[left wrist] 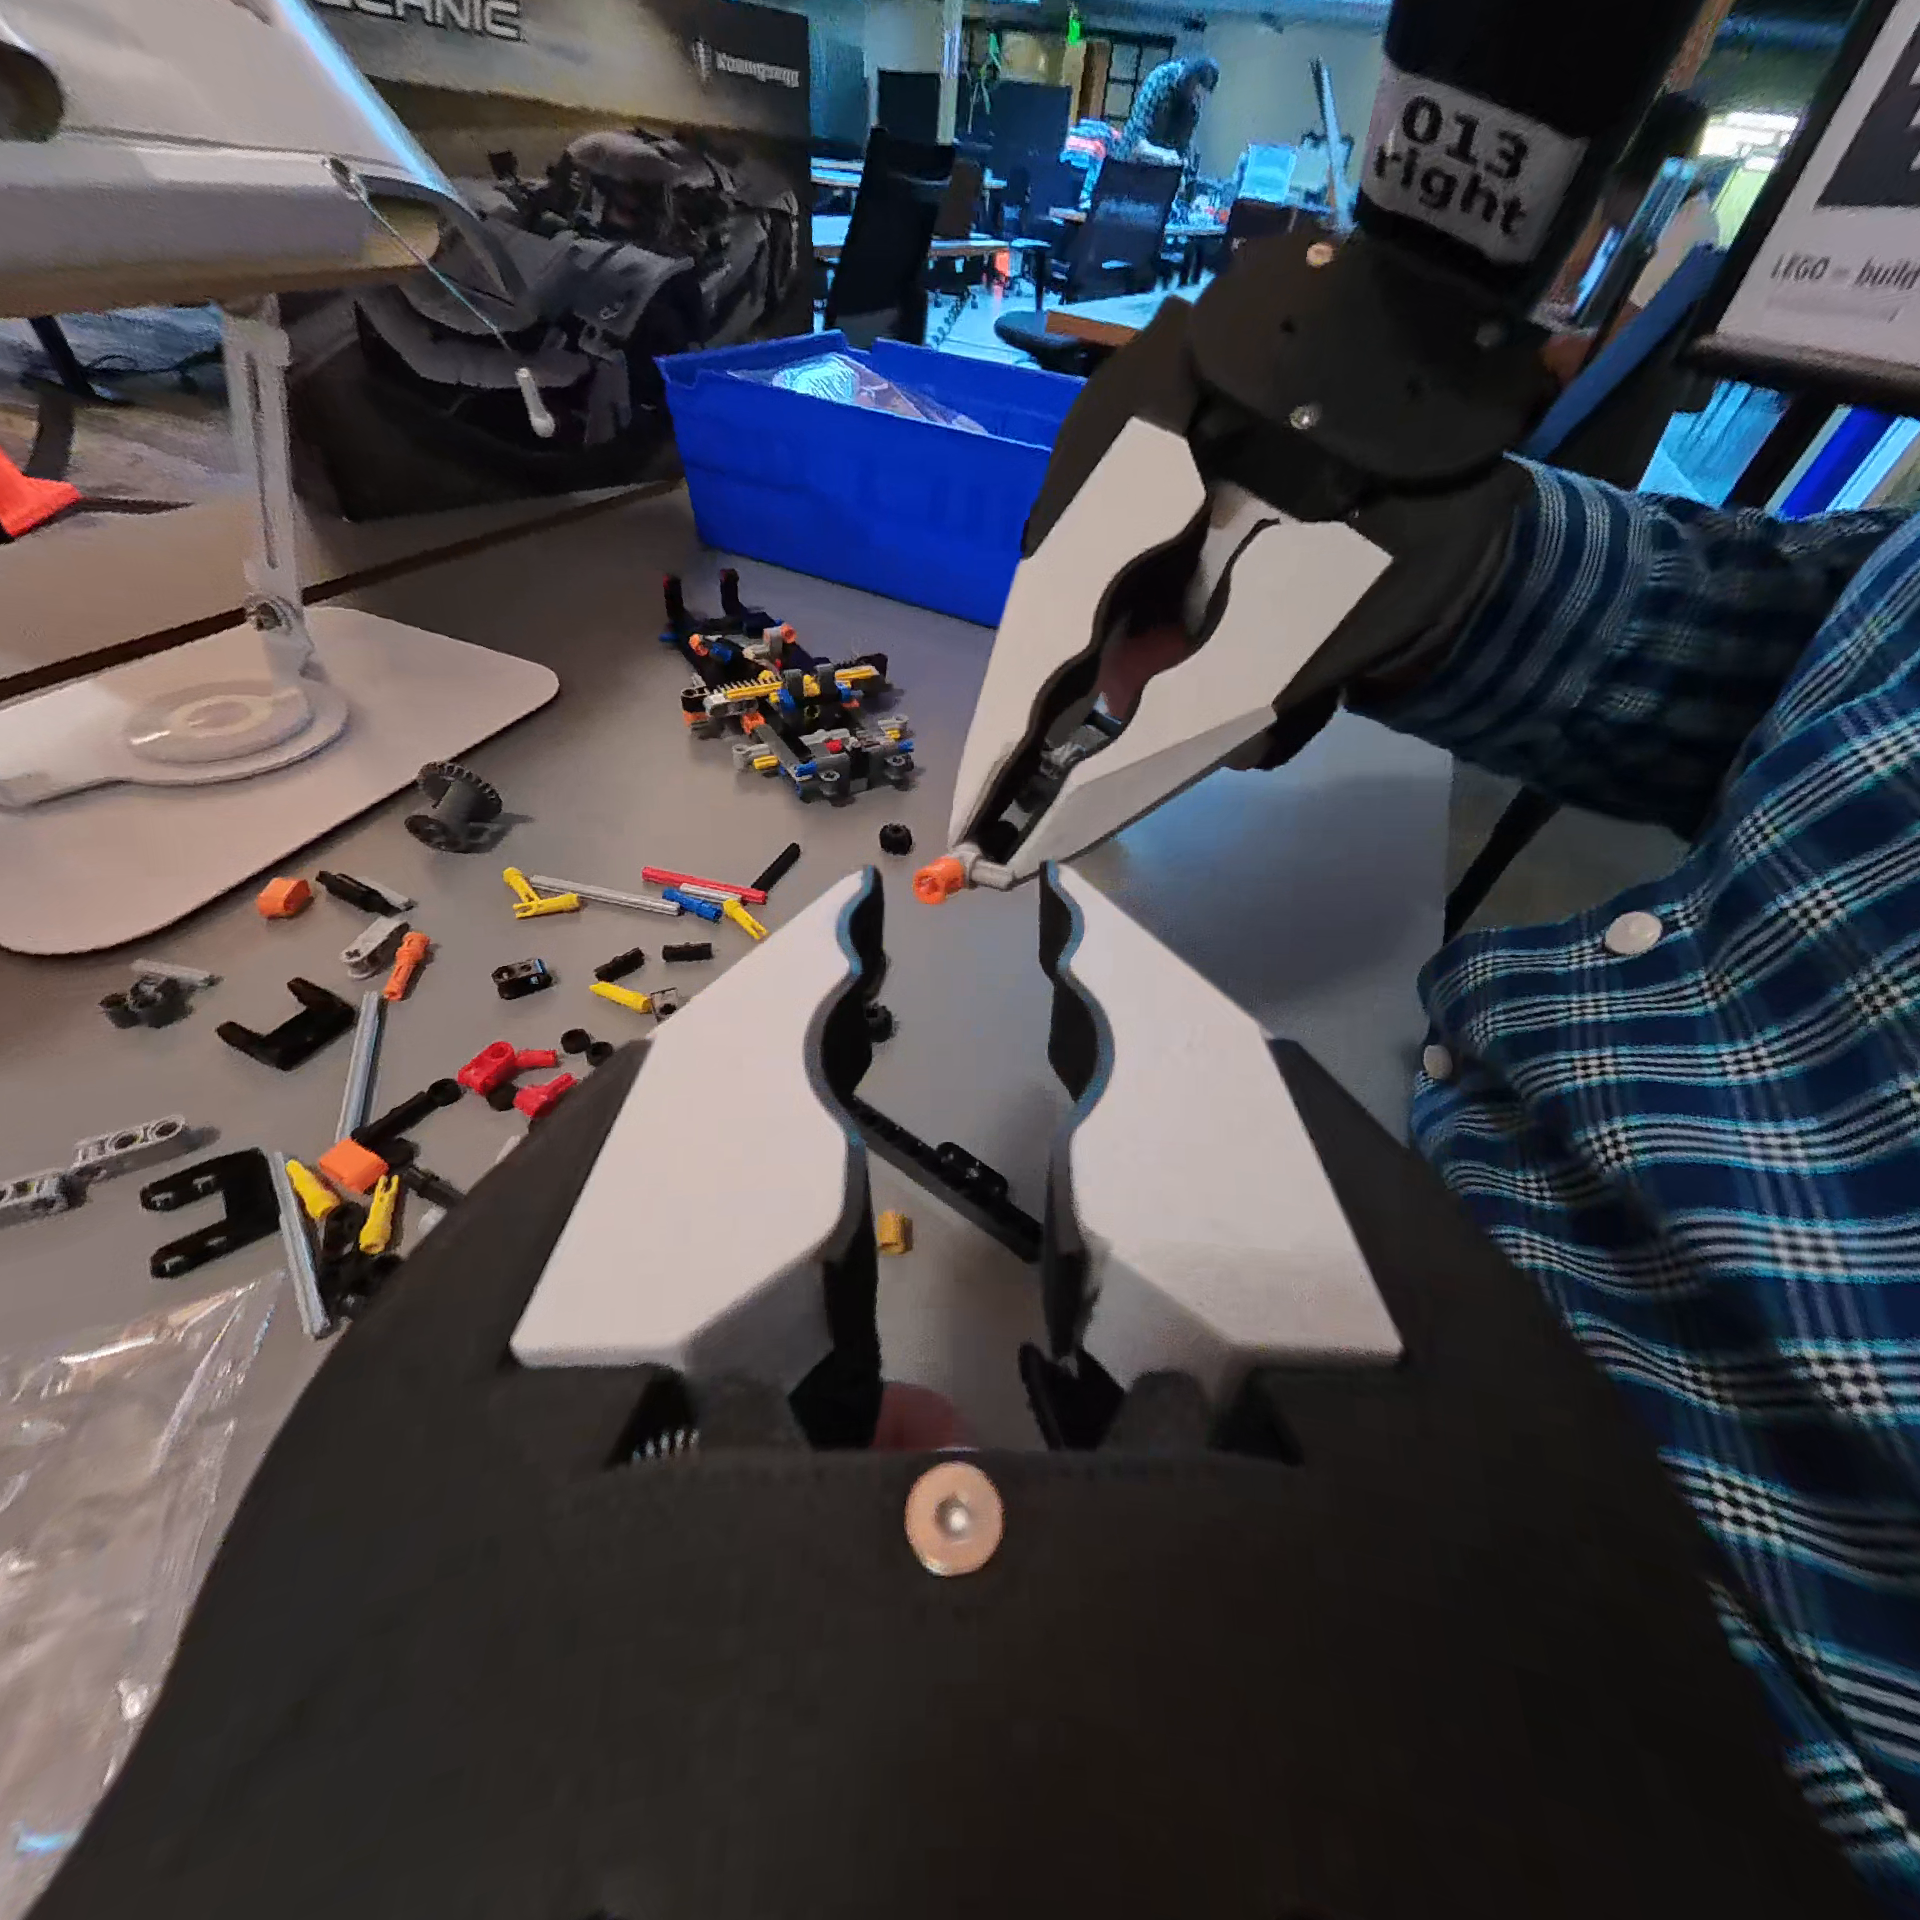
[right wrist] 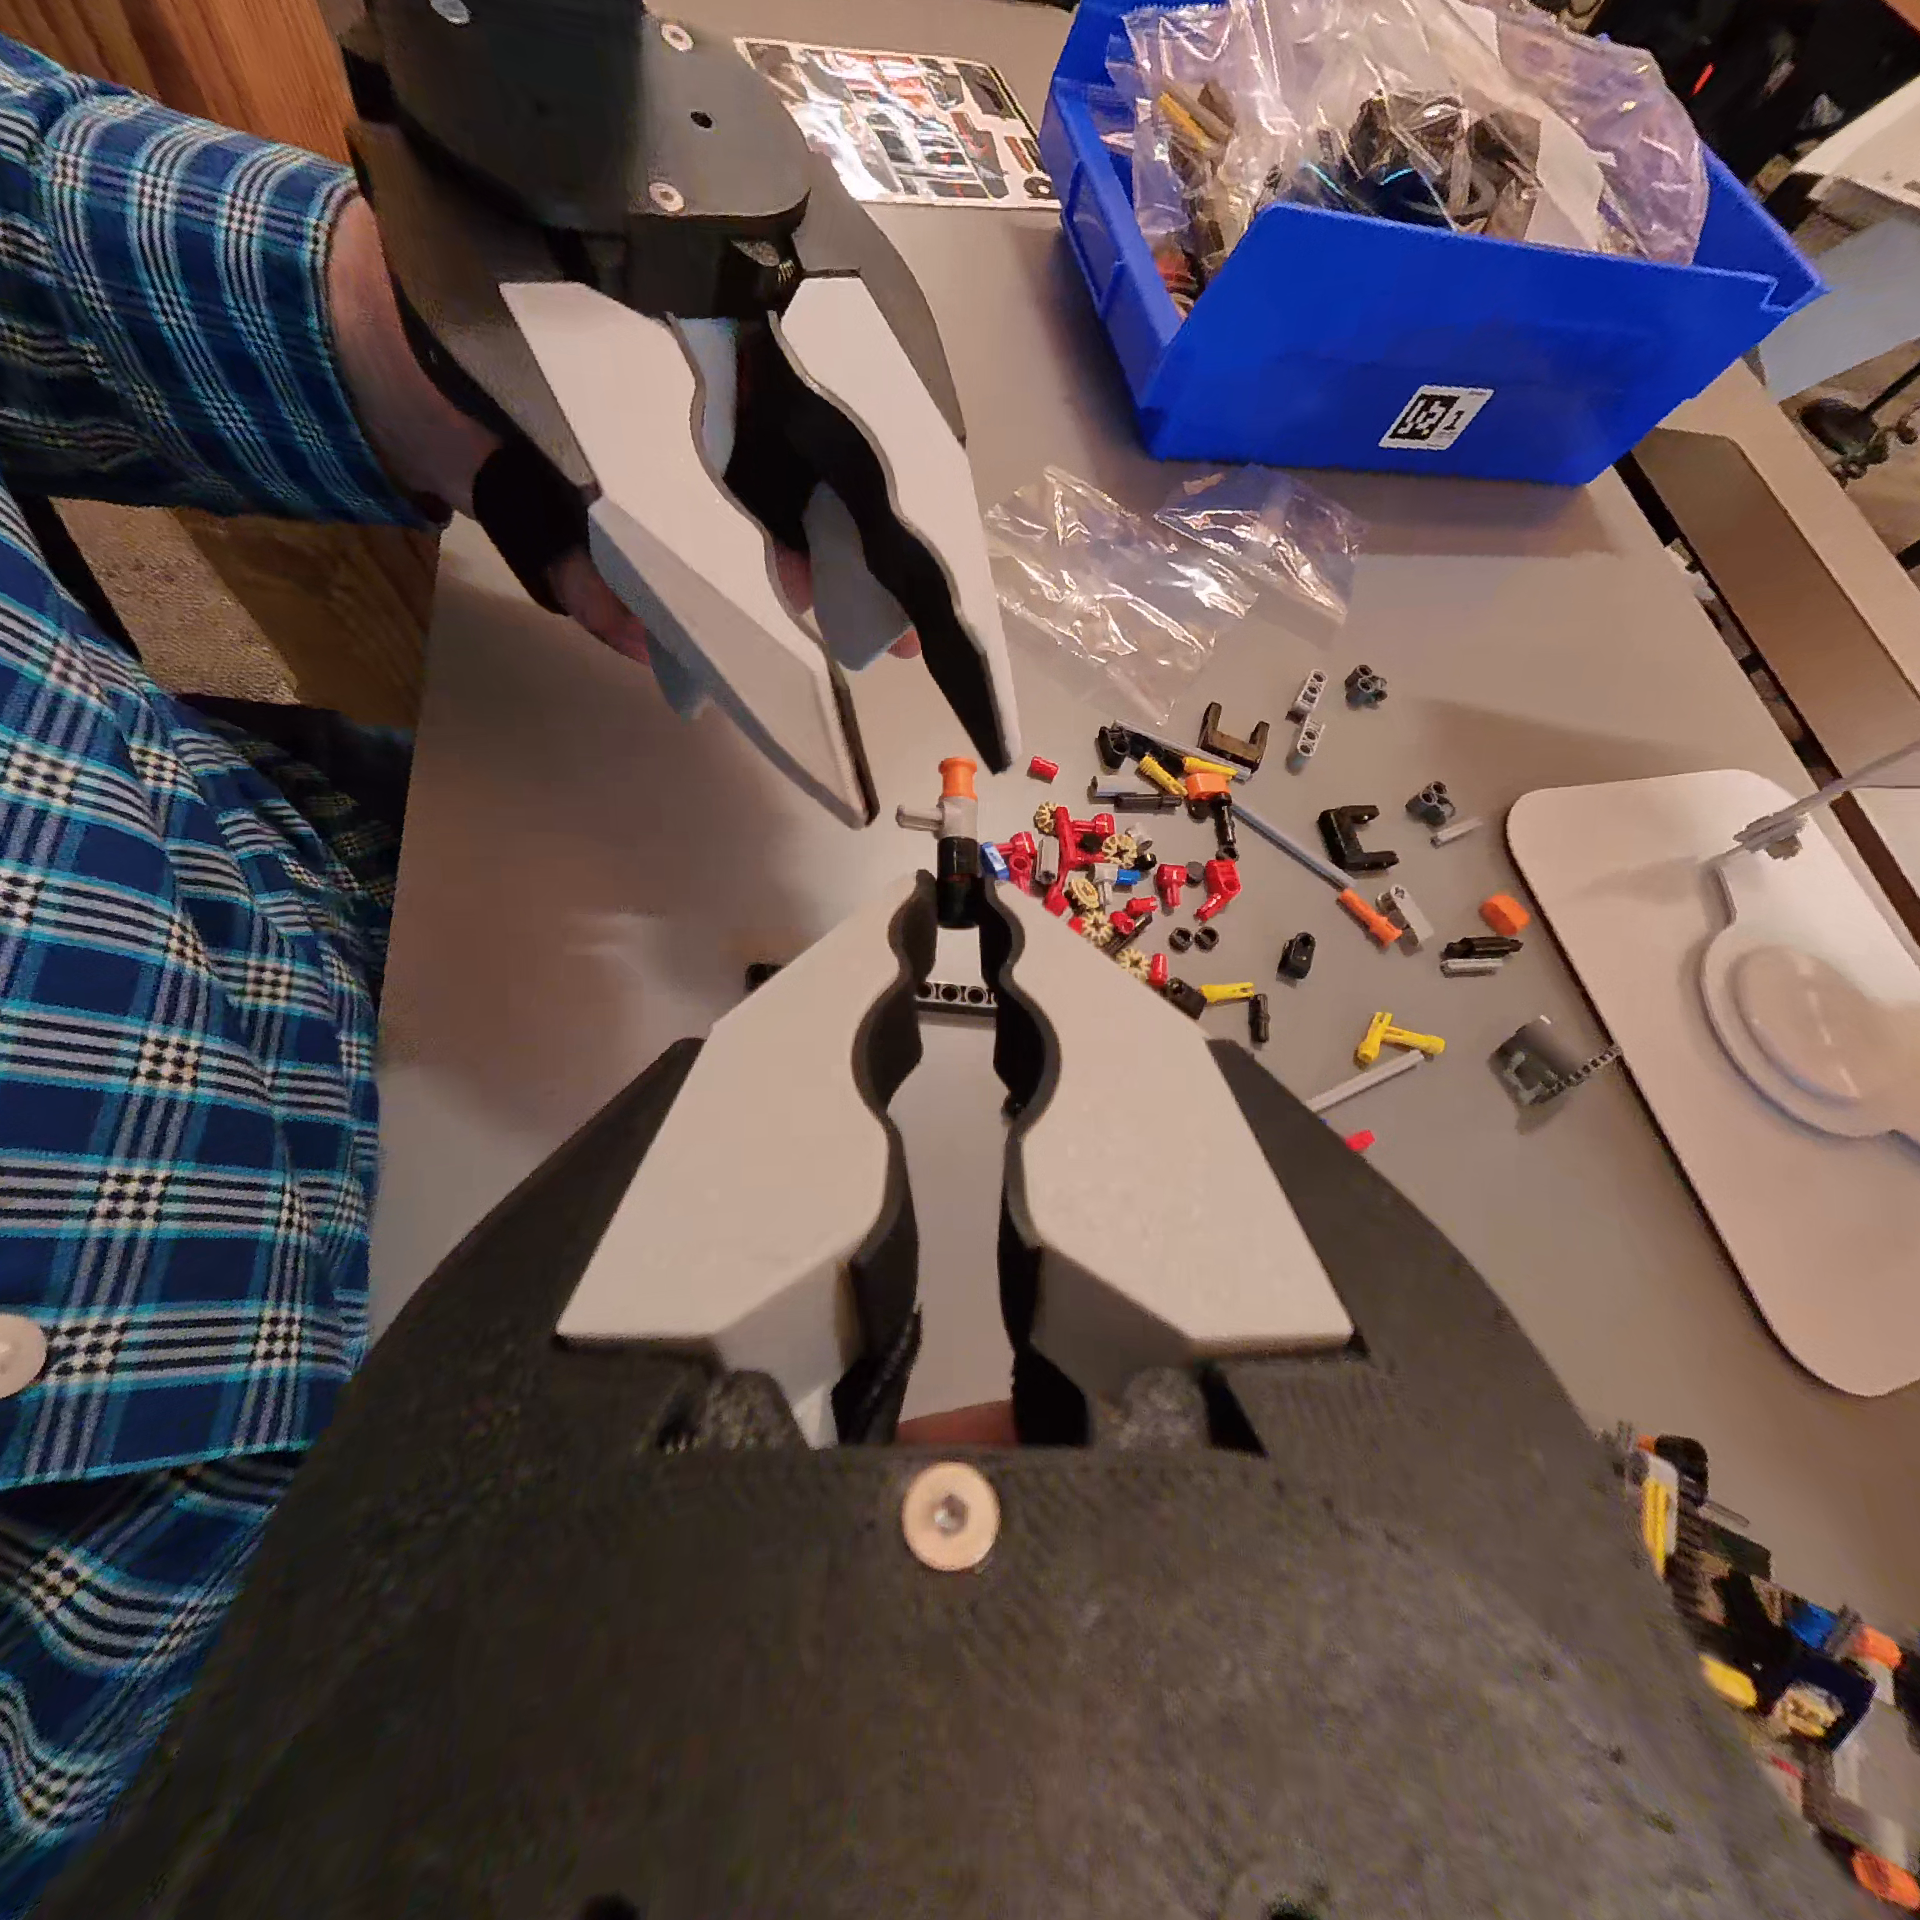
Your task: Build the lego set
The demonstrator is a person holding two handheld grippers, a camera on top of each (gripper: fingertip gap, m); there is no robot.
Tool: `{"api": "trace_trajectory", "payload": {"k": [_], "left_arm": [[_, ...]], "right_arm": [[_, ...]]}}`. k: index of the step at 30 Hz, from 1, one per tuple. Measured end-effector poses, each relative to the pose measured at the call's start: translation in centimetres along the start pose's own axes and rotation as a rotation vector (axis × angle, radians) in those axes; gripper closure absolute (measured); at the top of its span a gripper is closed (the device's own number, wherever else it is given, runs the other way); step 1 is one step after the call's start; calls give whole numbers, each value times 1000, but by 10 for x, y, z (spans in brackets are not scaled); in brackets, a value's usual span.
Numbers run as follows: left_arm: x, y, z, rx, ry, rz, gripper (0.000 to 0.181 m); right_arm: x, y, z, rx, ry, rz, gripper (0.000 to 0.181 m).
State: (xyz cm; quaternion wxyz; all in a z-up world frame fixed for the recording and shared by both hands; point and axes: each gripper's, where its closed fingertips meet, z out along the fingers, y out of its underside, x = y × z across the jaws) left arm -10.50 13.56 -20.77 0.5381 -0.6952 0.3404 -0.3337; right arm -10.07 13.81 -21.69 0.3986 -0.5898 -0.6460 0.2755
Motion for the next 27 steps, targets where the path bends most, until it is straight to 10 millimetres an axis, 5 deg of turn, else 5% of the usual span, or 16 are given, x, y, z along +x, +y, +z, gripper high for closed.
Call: {"api": "trace_trajectory", "payload": {"k": [27], "left_arm": [[2, 0, 15, -1, -5, -1, 164]], "right_arm": [[5, 9, -9, 62, 11, 201, 176]]}}
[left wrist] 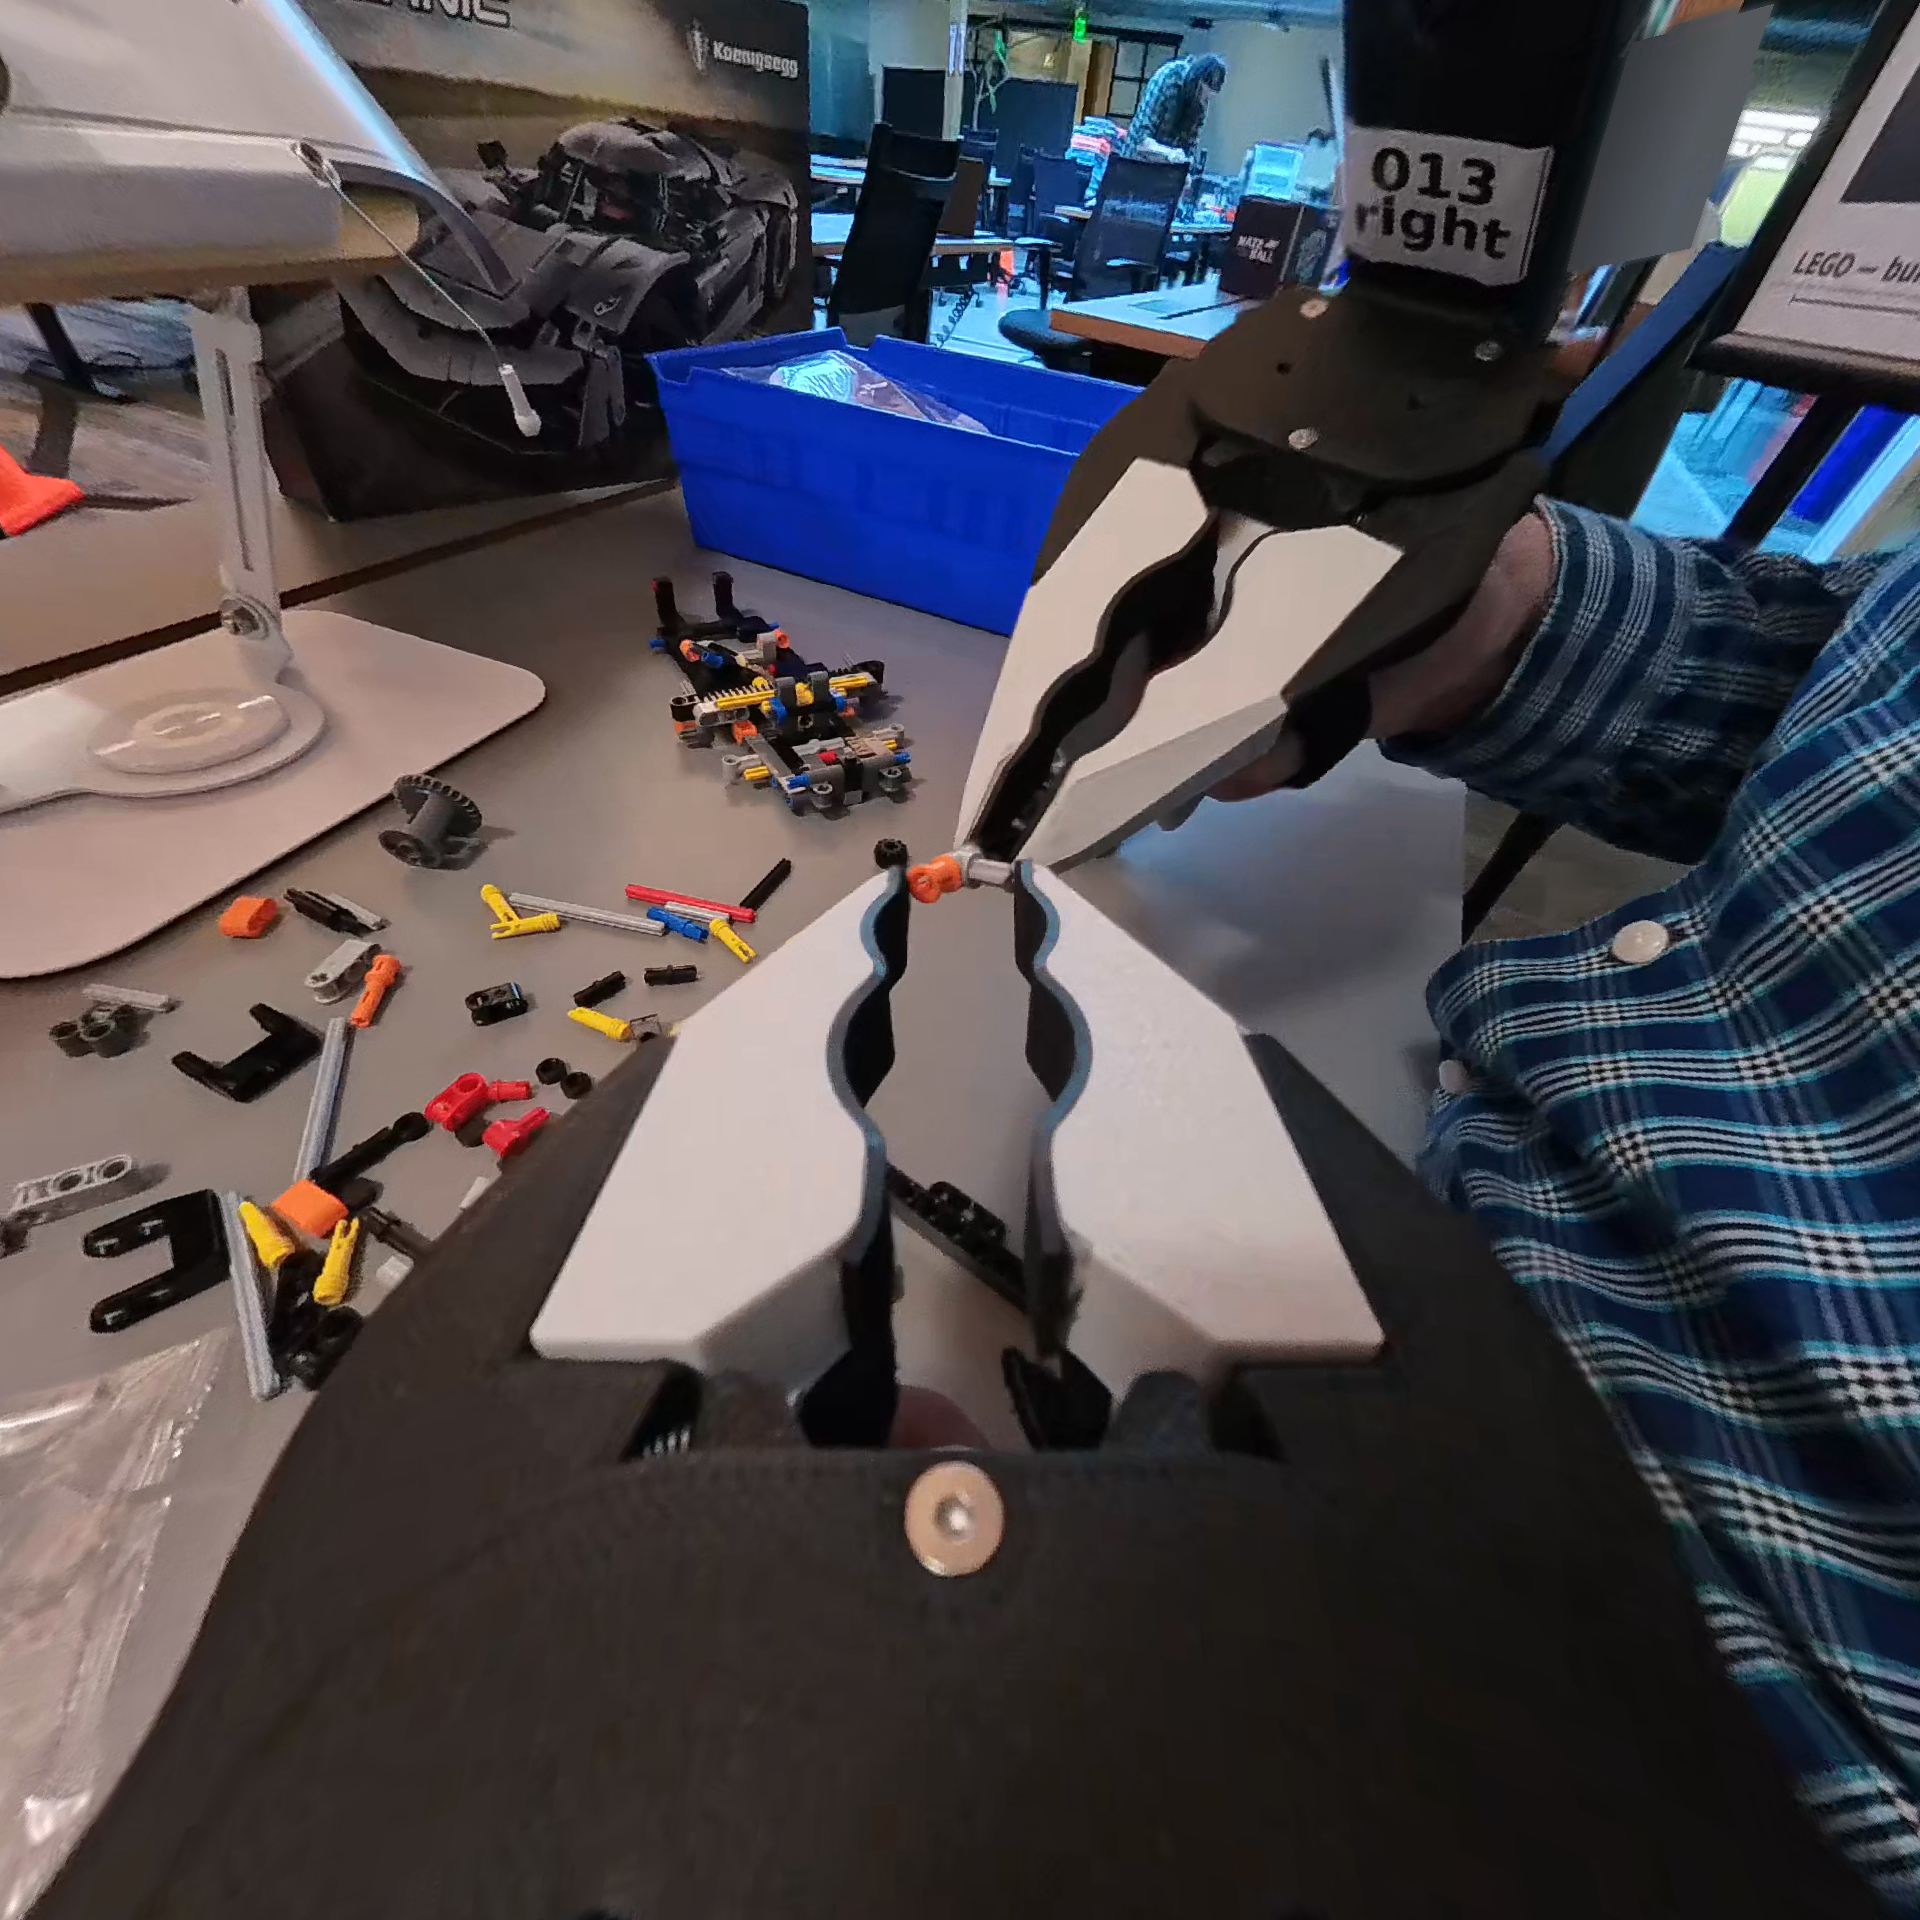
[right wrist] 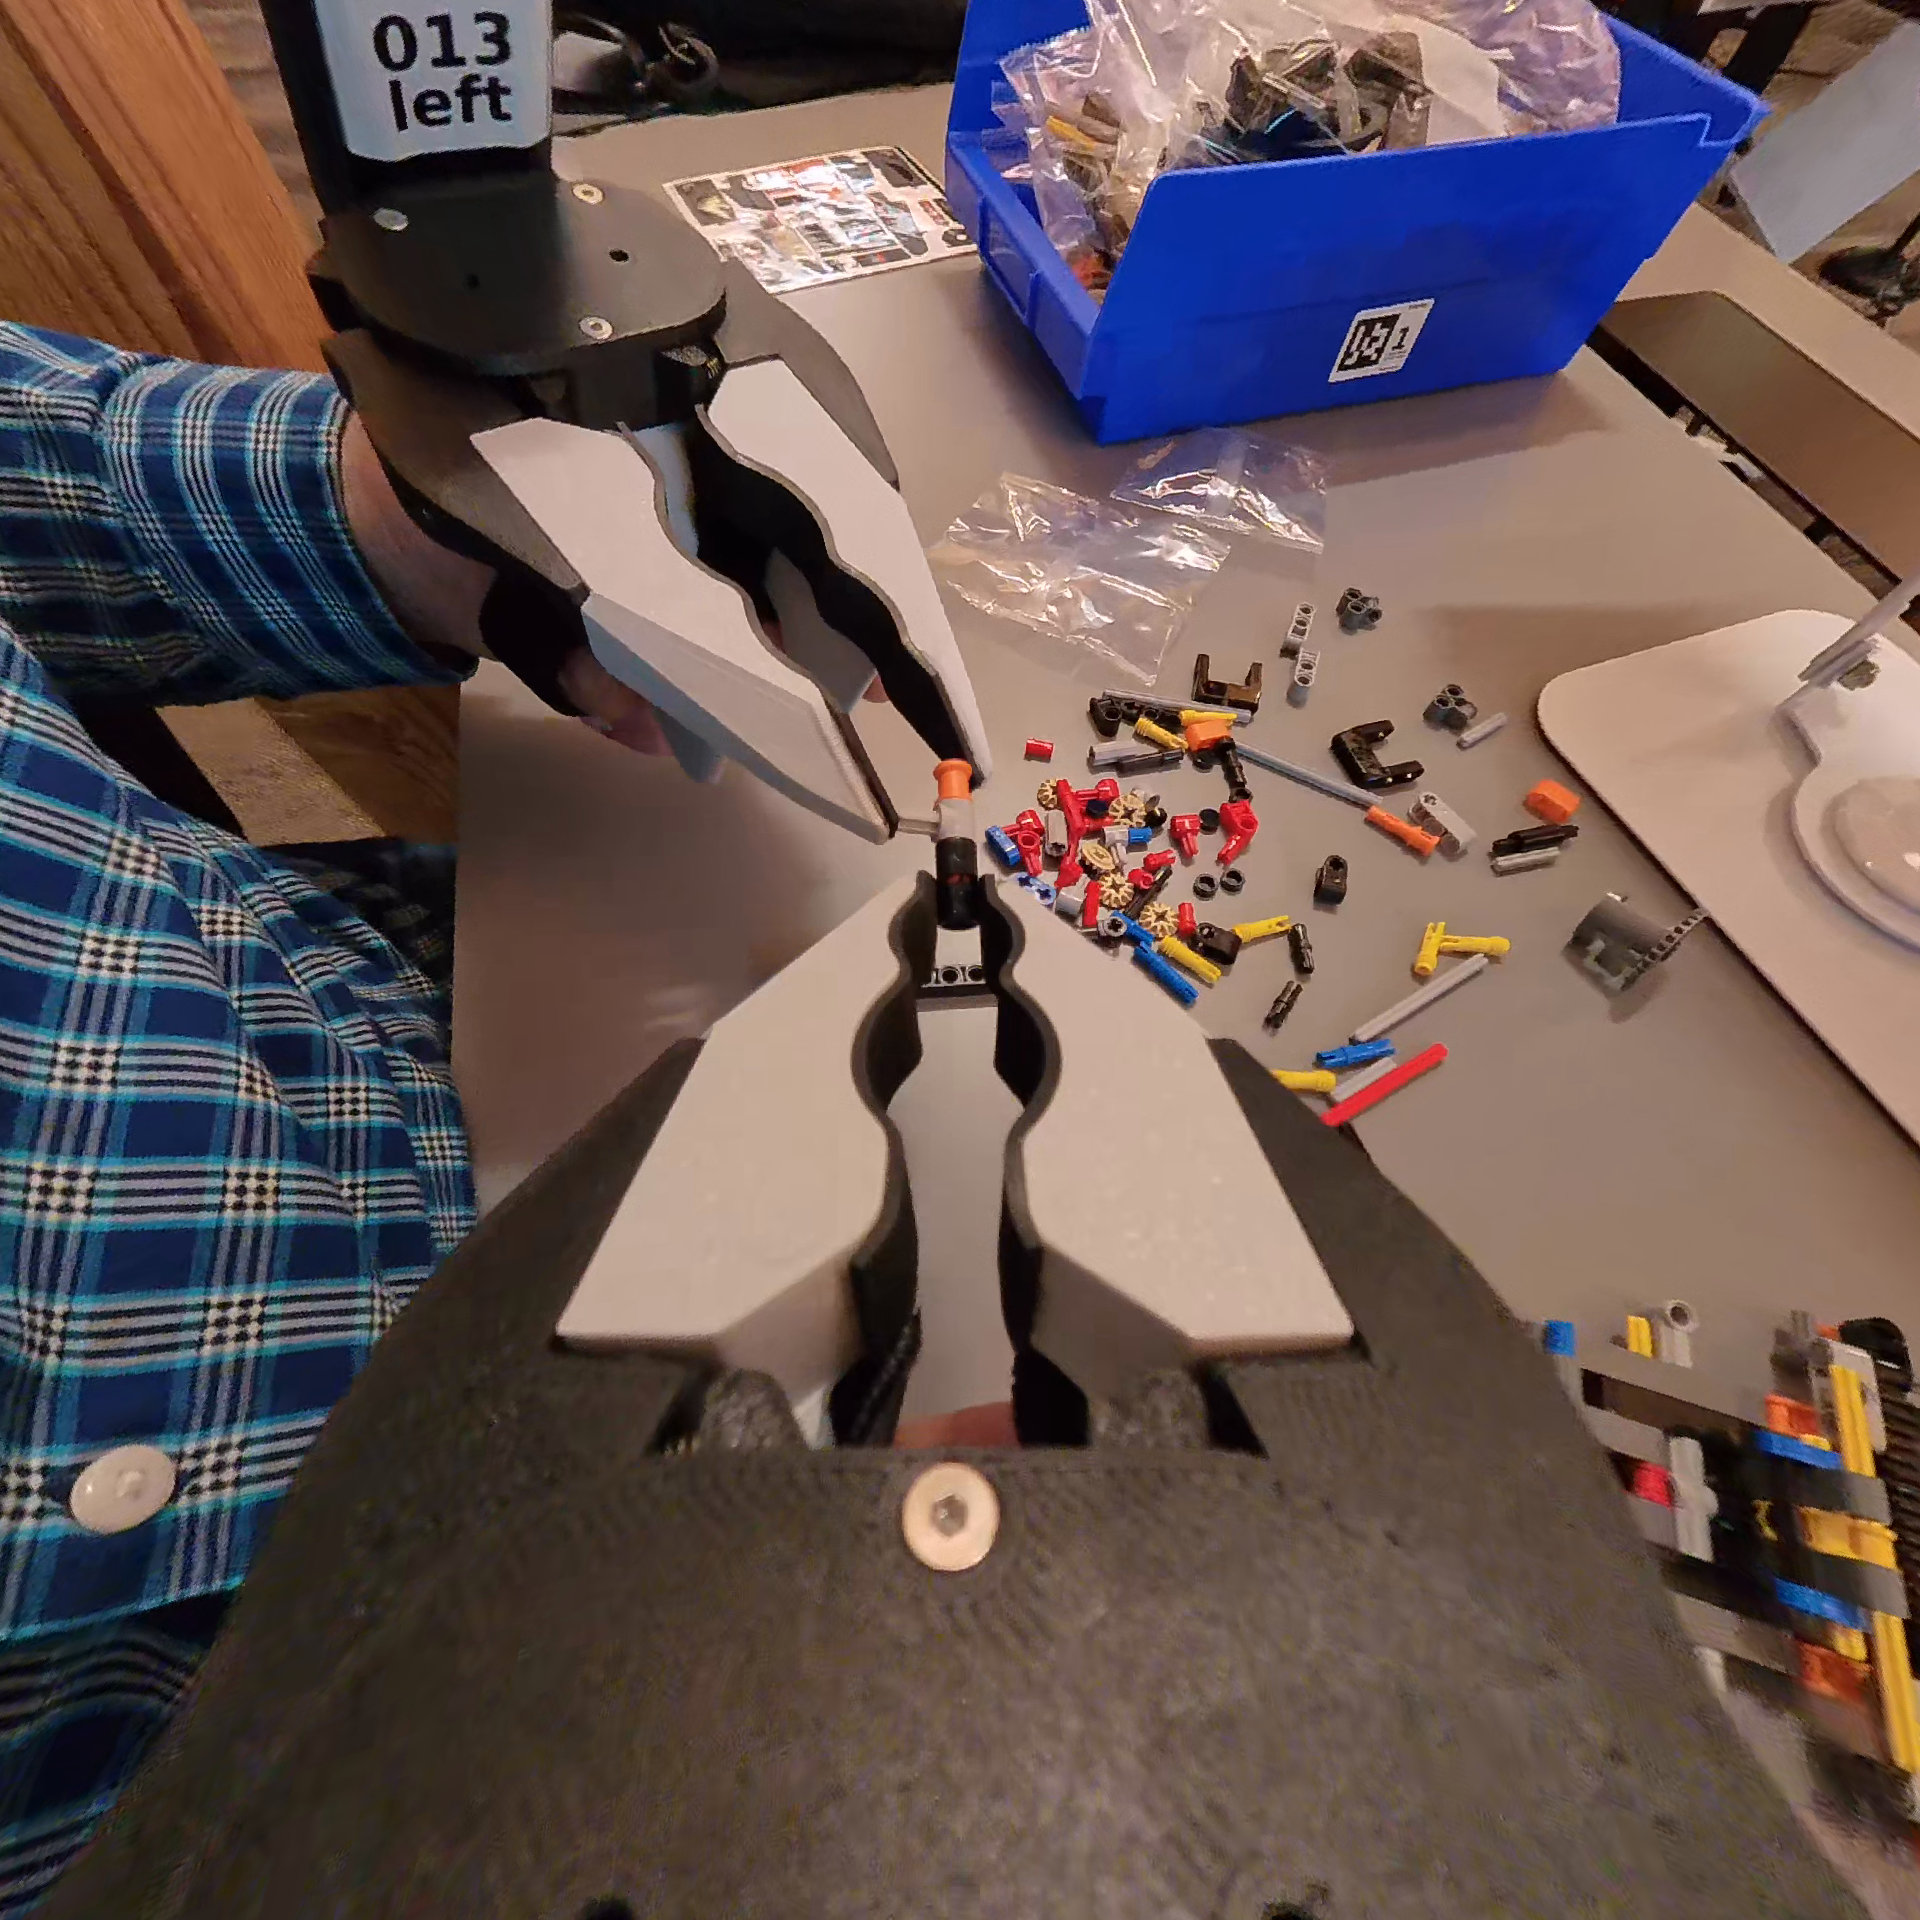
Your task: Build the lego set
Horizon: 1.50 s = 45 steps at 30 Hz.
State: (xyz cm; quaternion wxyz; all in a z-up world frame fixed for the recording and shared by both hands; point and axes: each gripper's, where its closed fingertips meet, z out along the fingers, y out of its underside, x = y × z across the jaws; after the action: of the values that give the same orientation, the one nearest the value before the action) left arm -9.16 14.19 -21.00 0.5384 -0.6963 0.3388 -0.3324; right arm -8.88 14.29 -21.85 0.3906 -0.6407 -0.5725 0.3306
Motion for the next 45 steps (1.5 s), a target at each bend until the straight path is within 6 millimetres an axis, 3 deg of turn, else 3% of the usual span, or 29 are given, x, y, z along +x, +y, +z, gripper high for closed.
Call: {"api": "trace_trajectory", "payload": {"k": [20, 26, 36, 45], "left_arm": [[-4, 7, 11, -178, -193, 592, 149], [-7, 13, 11, -223, -253, 670, 161], [-7, 6, -3, -207, -336, 773, 156], [-1, 9, 2, -243, -332, 964, 152]], "right_arm": [[6, 1, -10, 8, -57, 175, 177], [4, 2, -7, -7, -99, 245, 176], [5, 2, -3, 9, -153, 364, 177], [-1, 7, 4, -36, -192, 388, 176]]}}
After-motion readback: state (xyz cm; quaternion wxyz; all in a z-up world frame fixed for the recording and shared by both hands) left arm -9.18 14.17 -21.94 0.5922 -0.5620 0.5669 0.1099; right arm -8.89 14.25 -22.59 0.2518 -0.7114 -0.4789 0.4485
